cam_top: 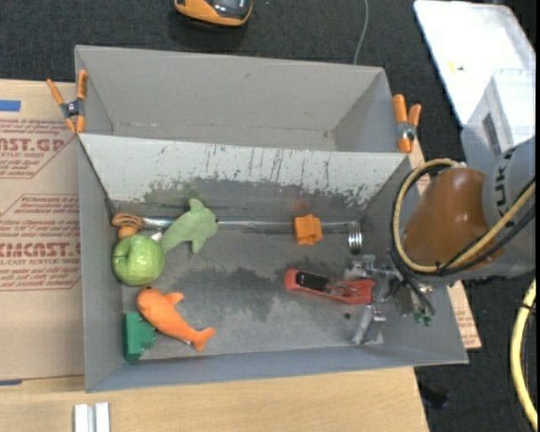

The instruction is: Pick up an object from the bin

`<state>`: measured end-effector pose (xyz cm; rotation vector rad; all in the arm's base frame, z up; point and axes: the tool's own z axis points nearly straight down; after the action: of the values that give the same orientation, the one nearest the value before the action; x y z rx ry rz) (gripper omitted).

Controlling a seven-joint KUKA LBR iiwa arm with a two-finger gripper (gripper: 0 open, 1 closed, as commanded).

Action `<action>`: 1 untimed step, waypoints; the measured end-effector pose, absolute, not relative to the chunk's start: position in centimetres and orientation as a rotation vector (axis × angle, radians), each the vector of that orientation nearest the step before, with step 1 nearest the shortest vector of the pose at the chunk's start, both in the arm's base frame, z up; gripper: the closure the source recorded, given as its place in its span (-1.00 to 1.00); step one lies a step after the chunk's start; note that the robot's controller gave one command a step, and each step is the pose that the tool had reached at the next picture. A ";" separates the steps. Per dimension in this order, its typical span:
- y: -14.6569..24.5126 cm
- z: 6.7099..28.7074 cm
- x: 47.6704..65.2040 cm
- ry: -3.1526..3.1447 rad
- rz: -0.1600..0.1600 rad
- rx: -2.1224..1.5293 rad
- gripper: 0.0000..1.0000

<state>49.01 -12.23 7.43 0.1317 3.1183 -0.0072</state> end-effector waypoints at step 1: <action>-11.6 7.2 49.5 3.110 -0.007 0.167 1.00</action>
Offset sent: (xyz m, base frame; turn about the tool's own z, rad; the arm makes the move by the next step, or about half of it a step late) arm 0.0000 0.0000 0.0000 0.0000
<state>49.54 -11.59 7.24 0.1673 3.1099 -0.0070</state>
